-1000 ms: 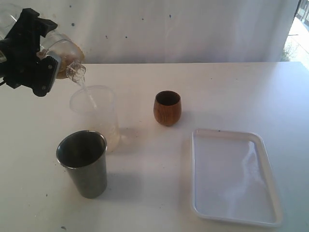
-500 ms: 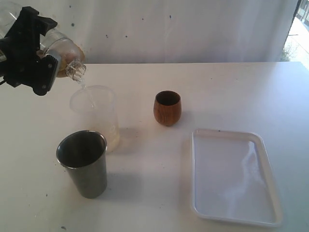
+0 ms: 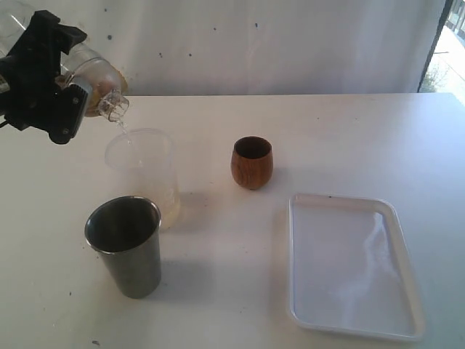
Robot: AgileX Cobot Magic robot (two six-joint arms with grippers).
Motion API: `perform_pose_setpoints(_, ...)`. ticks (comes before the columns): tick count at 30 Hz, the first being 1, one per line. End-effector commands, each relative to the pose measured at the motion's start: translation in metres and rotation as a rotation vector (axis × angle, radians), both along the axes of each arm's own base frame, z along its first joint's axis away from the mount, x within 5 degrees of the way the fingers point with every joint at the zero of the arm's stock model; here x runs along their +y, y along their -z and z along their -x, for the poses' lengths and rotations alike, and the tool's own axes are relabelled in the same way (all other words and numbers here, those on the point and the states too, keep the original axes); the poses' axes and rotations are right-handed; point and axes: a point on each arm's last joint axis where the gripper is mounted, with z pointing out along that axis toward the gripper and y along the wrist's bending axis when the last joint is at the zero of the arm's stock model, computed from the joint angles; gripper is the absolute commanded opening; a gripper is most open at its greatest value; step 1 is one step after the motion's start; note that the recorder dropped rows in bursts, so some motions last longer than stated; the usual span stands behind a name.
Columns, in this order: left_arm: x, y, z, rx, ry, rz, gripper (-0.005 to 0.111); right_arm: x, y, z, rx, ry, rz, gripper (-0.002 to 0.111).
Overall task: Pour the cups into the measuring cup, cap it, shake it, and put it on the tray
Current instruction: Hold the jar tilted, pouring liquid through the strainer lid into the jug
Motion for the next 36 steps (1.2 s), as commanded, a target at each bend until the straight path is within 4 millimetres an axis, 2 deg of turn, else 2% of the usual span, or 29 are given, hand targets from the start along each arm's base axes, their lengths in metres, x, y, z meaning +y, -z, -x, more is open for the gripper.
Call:
perform_pose_setpoints(1, 0.0006, -0.0139, -0.0017, -0.078, -0.003, 0.028, 0.0, -0.0003, 0.0014, -0.0002, 0.002, 0.004, 0.0, 0.0)
perform_pose_setpoints(36, -0.0019, -0.0161, -0.0013, -0.116, 0.027, -0.015, 0.0, -0.0003, 0.0014, -0.0002, 0.002, 0.004, 0.0, 0.0)
